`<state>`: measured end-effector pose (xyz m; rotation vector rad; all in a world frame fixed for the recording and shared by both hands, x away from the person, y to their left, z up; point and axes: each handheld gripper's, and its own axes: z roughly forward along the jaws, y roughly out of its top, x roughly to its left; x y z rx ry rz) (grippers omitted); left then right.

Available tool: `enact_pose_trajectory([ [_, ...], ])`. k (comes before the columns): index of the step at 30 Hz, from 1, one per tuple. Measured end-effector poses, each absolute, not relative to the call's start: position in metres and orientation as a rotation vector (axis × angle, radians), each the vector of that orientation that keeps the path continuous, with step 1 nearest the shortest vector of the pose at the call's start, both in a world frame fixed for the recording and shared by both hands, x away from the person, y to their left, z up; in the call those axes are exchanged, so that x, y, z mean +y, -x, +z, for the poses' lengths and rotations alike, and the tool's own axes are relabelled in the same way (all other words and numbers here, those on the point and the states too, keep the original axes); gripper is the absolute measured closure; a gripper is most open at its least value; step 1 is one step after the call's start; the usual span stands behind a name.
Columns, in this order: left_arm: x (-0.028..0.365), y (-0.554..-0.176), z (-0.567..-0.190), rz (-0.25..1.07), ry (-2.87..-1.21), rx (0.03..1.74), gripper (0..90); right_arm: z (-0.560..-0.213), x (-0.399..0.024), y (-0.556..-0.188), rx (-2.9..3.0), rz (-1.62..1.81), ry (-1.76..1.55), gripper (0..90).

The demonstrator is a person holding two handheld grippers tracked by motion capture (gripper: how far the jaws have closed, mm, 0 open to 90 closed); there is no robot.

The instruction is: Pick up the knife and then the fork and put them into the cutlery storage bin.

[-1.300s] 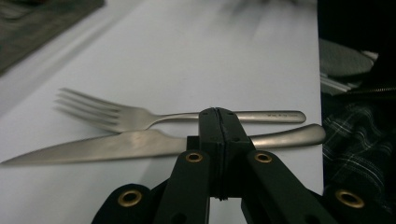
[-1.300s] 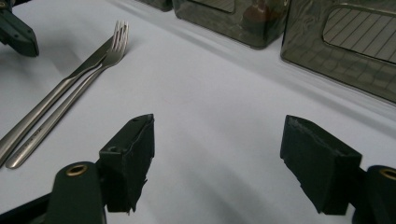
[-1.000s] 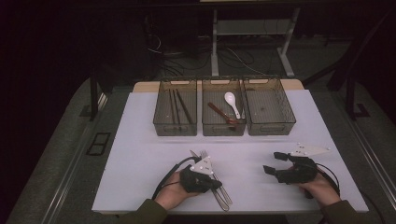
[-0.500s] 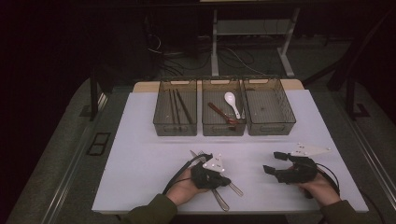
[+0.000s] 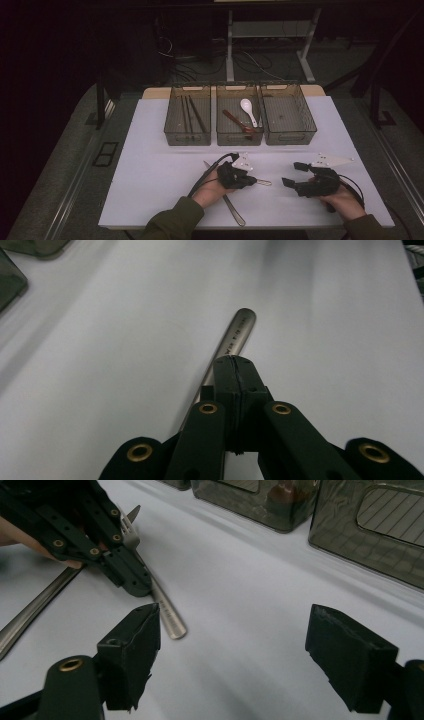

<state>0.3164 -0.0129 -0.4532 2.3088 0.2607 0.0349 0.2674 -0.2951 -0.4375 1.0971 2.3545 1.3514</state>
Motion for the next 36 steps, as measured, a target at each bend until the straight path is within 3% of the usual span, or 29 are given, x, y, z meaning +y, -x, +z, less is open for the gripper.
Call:
enact_pose_trajectory([
  [5, -0.017, -0.321, -0.453, 0.036, -2.292, 0.286, 88.5, -0.437, -0.296, -0.267, 2.35, 1.348, -1.103, 21.2],
  [12, 0.009, -0.335, -0.439, 0.079, -2.262, 0.347, 70.3, -0.436, -0.298, -0.268, 2.348, 1.354, -1.1, 20.9],
  [18, 0.027, -0.345, -0.439, 0.05, -2.26, 0.341, 66.3, -0.436, -0.298, -0.268, 2.356, 1.348, -1.097, 20.9],
  [24, 0.027, -0.346, -0.447, 0.017, -2.318, 0.251, 67.6, -0.436, -0.298, -0.268, 2.353, 1.353, -1.101, 20.8],
  [36, 0.025, -0.343, -0.452, 0.016, -2.333, 0.187, 78.6, -0.438, -0.298, -0.275, 2.427, 1.326, -1.132, 19.1],
])
